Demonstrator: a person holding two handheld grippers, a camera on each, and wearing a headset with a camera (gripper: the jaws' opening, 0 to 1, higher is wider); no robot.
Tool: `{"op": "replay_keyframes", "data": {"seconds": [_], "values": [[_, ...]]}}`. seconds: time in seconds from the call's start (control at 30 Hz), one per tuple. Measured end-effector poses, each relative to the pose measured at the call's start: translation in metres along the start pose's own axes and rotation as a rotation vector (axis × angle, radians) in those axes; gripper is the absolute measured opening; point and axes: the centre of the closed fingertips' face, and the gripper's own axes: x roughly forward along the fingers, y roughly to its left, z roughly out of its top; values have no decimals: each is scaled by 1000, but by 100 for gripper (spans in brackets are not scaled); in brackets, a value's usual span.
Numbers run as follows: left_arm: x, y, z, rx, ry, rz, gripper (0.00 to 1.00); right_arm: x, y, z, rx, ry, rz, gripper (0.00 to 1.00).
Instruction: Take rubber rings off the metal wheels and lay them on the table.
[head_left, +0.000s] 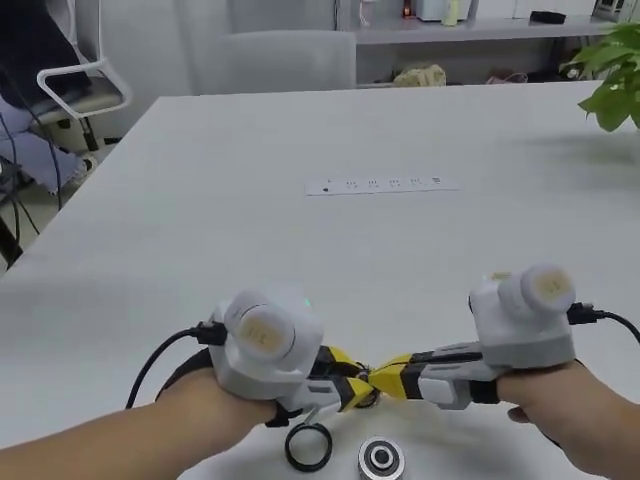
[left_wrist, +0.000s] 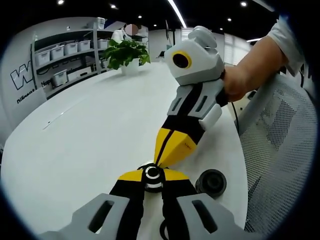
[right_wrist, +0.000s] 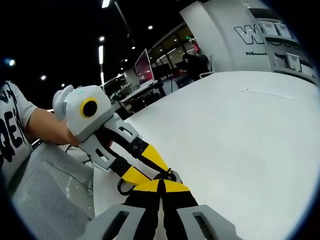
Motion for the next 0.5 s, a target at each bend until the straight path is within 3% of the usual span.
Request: {"op": "replay_keyframes", "data": {"seconds": [0.33,0.5], "values": [[0,-1,0,-10,-1,1,8,-1,-2,1,2,-3,-11,0],[-2,-2,-1,-21,19,-16,8,-3,-3,2,2,-5,-15,0]]}}
